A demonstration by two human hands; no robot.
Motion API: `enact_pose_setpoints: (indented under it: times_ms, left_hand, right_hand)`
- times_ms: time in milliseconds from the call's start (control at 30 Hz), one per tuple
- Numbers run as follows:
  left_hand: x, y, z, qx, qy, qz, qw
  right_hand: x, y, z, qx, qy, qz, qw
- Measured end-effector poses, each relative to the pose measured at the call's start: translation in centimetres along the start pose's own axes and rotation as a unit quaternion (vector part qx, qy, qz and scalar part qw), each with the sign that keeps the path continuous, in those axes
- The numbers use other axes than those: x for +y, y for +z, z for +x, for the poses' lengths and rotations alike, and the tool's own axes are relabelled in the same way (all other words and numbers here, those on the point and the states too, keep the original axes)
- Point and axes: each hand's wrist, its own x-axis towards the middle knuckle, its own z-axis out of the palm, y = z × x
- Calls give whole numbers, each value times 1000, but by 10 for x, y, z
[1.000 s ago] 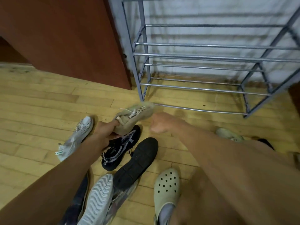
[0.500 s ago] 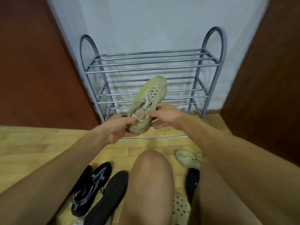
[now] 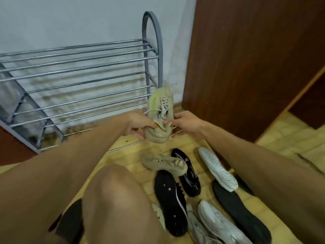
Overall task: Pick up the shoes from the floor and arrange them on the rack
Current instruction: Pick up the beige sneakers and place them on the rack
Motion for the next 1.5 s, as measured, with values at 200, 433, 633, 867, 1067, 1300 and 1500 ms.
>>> enact_pose_setpoints:
  times_ms: [200, 433, 633, 867, 1067, 1300, 1500]
  left_hand:
    - [-22, 40, 31, -23, -29, -110, 993]
    - [-69, 49, 72, -78, -133, -103, 983]
    - [-124, 52, 88, -86, -175, -136, 971]
    - [-148, 47, 86, -37, -178, -167, 969]
    - [-154, 57, 76, -29, -205, -175, 963]
    - [-148, 59, 63, 9, -246, -196, 949]
    - [-153, 64, 59, 78, -221, -232, 944]
  right_hand:
    - [53, -34, 19, -87, 58, 38, 994]
    - [142, -27, 67, 7, 198, -131, 971]
    - [203, 15, 106, -19, 256, -310, 915]
    - [257, 52, 126, 10, 268, -339, 902]
    - [220, 45, 114, -18, 264, -390, 882]
    - [209, 21, 81, -46, 320, -260, 910]
    - [196, 9, 74, 28, 252, -187, 949]
